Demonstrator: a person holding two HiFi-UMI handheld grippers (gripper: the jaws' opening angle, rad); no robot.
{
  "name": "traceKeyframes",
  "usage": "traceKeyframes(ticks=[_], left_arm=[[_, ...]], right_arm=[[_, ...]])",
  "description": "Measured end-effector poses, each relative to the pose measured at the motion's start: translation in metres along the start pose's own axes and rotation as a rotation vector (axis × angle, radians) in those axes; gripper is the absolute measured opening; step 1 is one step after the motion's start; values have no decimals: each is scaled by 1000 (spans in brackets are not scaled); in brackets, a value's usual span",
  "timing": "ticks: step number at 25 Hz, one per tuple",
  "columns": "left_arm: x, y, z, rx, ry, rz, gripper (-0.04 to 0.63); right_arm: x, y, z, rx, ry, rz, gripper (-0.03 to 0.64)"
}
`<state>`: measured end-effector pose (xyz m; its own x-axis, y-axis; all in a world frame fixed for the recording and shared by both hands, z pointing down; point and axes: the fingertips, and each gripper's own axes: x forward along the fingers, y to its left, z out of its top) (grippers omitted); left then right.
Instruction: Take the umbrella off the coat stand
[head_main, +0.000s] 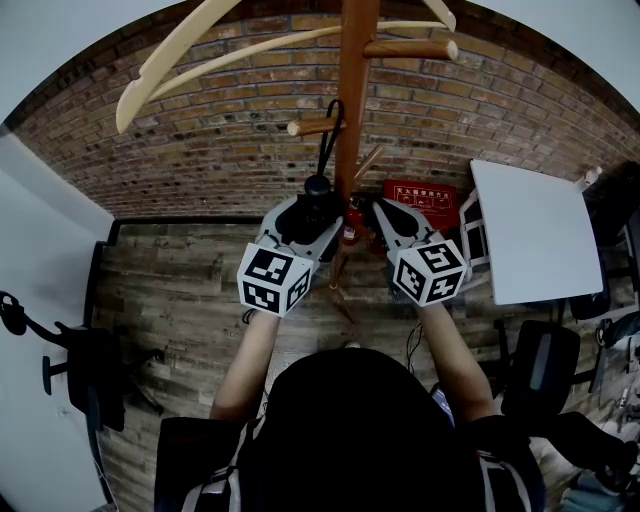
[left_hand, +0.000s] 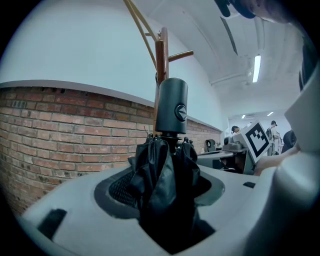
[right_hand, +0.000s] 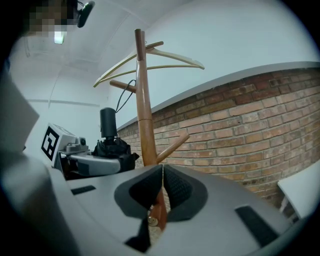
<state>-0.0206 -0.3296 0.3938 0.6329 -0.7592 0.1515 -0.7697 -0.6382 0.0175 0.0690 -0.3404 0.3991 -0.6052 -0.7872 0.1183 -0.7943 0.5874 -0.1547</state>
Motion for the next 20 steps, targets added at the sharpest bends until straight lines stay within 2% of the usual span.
traceKeyframes(ticks=[20], left_arm=[[-31,-9,18,-10,-37,1,287]], right_arm=[[-17,20,2,9,-15,-8,31]])
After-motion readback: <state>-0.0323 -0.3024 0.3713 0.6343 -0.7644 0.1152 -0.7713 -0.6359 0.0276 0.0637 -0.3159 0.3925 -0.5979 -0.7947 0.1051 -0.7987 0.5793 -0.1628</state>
